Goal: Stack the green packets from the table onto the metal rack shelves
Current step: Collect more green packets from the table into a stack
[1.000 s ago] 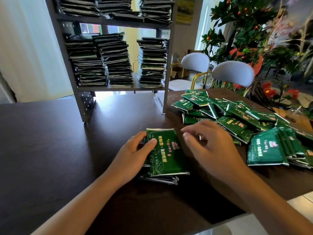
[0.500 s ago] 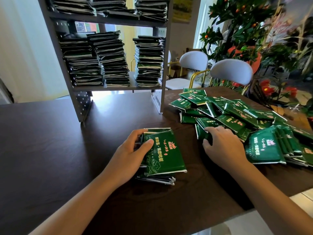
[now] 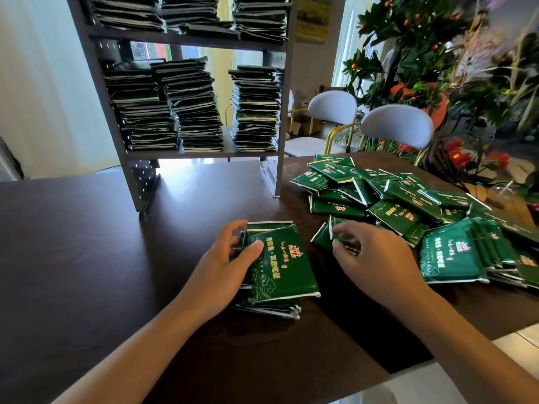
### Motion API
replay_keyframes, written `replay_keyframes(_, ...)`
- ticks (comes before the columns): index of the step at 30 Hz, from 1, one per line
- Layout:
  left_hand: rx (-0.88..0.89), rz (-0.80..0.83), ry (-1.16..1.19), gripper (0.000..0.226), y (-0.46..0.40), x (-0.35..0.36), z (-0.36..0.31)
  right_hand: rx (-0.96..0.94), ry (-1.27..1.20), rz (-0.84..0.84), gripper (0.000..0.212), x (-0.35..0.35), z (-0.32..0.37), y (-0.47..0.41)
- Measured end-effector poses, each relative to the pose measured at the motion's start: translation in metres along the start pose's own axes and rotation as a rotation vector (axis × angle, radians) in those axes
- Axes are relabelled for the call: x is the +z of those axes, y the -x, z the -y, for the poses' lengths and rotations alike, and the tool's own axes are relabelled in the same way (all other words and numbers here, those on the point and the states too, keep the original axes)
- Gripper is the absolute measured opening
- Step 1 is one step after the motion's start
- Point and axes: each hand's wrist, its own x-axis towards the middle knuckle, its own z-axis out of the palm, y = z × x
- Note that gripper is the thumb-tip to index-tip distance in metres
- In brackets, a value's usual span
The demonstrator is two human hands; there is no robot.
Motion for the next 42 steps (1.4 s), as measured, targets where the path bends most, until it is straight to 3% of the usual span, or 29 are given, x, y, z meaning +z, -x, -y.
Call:
replay_keyframes(5,-0.027,-0.048,-0.009,0.029,-0.002,0.0,0.003,0.125,0.269,0.256,0.065,0.017,-0.013,-0.016)
replay_keyframes(11,-0.009,-0.047,-0.032,0.022,-0.005,-0.001,0.01,-0.009,0.326,0.158,0.059,0.013,-0.003,-0.01)
replay_keyframes(16,-0.003,-0.034,-0.038,0.02,-0.004,-0.002,0.007,-0.067,0.189,0.341,0.067,0.002,0.011,-0.002)
replay_keyframes(20,-0.01,-0.037,-0.045,0.024,-0.003,-0.002,0.005,-0.06,0.05,0.154,0.049,0.005,0.009,-0.005)
replay_keyframes(23,-0.003,-0.023,-0.05,0.023,-0.003,-0.003,0.005,-0.03,-0.229,0.012,0.035,0.007,0.007,-0.003)
replay_keyframes(26,0.001,-0.012,-0.054,0.02,-0.003,-0.002,0.006,-0.093,-0.57,-0.027,0.035,0.004,0.019,0.007)
replay_keyframes(29,0.001,-0.01,-0.045,0.019,-0.005,-0.003,0.007,-0.232,-0.625,-0.104,0.038,0.005,0.034,0.013)
replay_keyframes(32,0.009,-0.011,-0.045,0.016,-0.006,-0.004,0.009,-0.267,-0.773,-0.068,0.035,0.01,0.038,0.018)
replay_keyframes(42,0.074,0.029,-0.04,0.044,-0.007,-0.007,0.016,-0.334,-0.705,0.036,0.043,0.031,0.042,0.033)
